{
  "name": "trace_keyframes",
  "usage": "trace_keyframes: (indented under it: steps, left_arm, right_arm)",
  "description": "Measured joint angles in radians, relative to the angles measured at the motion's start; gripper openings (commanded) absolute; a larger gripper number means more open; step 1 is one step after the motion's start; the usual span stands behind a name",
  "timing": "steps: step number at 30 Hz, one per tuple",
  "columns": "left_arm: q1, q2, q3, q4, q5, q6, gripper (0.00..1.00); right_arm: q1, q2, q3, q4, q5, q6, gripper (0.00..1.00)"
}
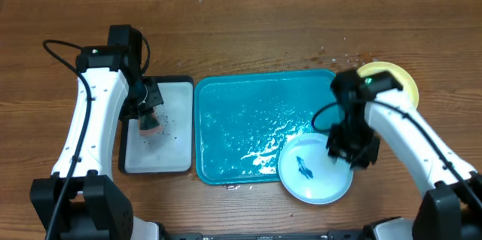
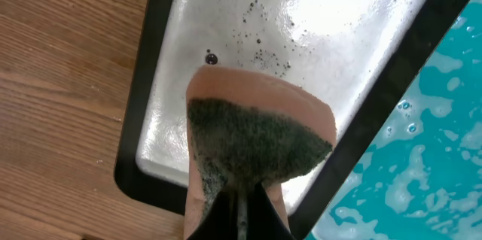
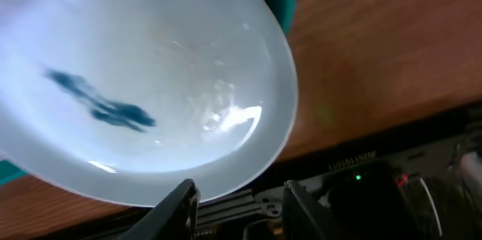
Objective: Clean dirty plates on tray and stack at the side
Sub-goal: 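Reach the right gripper to the white plate rim and grasp it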
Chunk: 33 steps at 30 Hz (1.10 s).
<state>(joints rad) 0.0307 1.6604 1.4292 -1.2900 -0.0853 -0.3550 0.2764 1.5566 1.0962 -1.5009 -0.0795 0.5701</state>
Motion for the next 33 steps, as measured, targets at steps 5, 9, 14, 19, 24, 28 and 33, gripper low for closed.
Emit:
trace_keyframes:
  steps: [5,9,14,19,24,28,33]
  left_arm:
    - [0.000,0.000,0.000,0.002,0.012,0.011,0.04]
    - [0.000,0.000,0.000,0.003,0.027,0.019,0.04]
    - [0.000,0.000,0.000,0.004,0.033,0.023,0.04]
    - [0.000,0.000,0.000,0.003,0.034,0.023,0.04]
    - [0.000,0.000,0.000,0.005,0.034,0.023,0.04]
    - [0.000,0.000,0.000,0.012,0.034,0.023,0.04]
    - [0.000,0.000,-0.001,0.010,0.037,0.023,0.04]
  right_arm:
    - [0.000,-0.055,-0.121,0.045,-0.007,0.066,0.46]
    - [0.000,-0.098,-0.215,0.127,-0.024,0.125,0.49]
    - [0.000,-0.104,-0.290,0.282,-0.042,0.194,0.44]
    - [0.000,-0.104,-0.306,0.360,-0.035,0.265,0.43]
    - [0.000,-0.104,-0.305,0.387,0.008,0.246,0.36]
    - [0.000,-0.104,-0.259,0.332,0.035,0.175,0.41]
    - [0.000,-0.105,-0.105,0.197,0.108,0.117,0.46]
